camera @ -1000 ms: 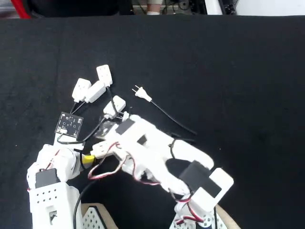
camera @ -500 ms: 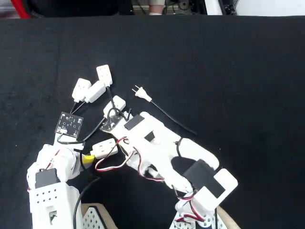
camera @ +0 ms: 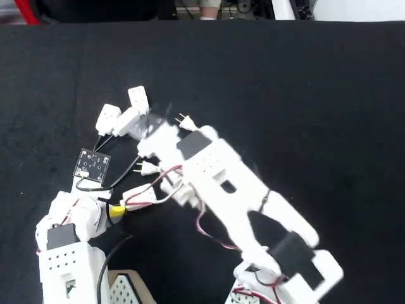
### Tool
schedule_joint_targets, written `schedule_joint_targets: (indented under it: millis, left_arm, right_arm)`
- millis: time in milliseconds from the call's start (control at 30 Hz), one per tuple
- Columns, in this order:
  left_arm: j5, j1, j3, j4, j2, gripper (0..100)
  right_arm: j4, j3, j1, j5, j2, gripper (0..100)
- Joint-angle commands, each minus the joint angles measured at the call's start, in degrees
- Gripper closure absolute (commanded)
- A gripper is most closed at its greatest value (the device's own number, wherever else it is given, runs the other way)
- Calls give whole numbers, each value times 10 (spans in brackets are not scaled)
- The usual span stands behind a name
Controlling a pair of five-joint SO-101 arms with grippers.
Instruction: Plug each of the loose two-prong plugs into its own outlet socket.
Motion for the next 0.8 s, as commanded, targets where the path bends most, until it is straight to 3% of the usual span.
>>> schedule_joint_targets:
  millis: [0,200,433,600,767]
  left_arm:
    - [8,0,-22,-11,-3,617]
    - [9,15,-24,-11,-3,617]
    - [10,98,-38,-8,-3,617]
    - [91,145,-106,-8,-14,618]
    - [176,241,-138,-8,-110,618]
  right_arm:
    - [-47,-30,11,-34,-65,986]
    - [-162,72,14,-76,-158,986]
    - [-443,310,11,-92,-338,986]
    - [-477,388,11,-106,-506,986]
    - [-477,447,14,-203,-676,986]
